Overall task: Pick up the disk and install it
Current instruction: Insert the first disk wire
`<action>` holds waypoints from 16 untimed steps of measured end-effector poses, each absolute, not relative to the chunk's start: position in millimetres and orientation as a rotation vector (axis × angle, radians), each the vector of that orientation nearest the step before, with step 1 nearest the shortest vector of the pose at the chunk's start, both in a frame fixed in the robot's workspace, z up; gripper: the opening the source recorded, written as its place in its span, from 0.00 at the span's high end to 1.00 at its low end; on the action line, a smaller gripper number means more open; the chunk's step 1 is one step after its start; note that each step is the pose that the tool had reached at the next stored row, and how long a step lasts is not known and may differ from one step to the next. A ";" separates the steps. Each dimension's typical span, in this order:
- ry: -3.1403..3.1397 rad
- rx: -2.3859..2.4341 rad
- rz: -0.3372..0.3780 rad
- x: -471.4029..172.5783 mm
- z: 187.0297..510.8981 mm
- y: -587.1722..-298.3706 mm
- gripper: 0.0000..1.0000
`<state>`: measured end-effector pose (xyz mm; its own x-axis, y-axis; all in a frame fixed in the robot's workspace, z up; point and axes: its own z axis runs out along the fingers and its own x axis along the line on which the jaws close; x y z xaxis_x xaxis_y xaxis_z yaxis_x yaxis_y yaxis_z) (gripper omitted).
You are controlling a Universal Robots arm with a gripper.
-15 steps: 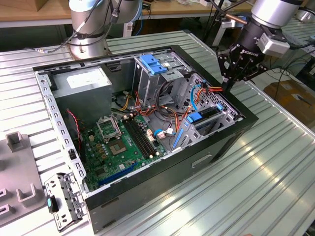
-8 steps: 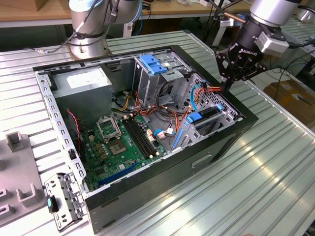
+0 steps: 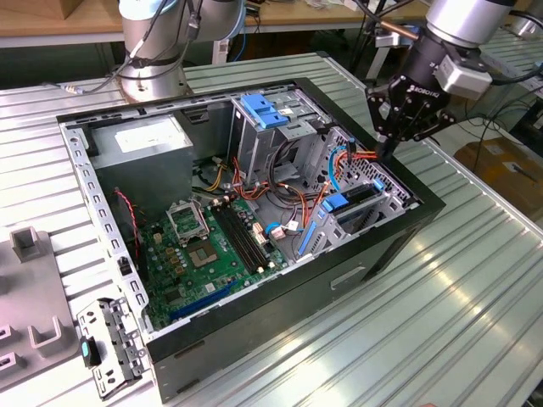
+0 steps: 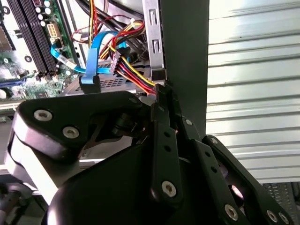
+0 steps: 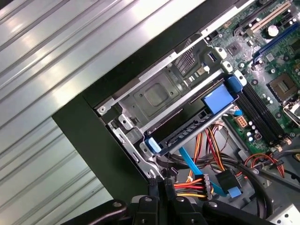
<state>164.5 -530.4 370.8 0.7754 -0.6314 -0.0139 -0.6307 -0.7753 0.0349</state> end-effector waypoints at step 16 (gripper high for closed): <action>-1.251 2.853 -0.042 158.7 370.8 -530.4 0.84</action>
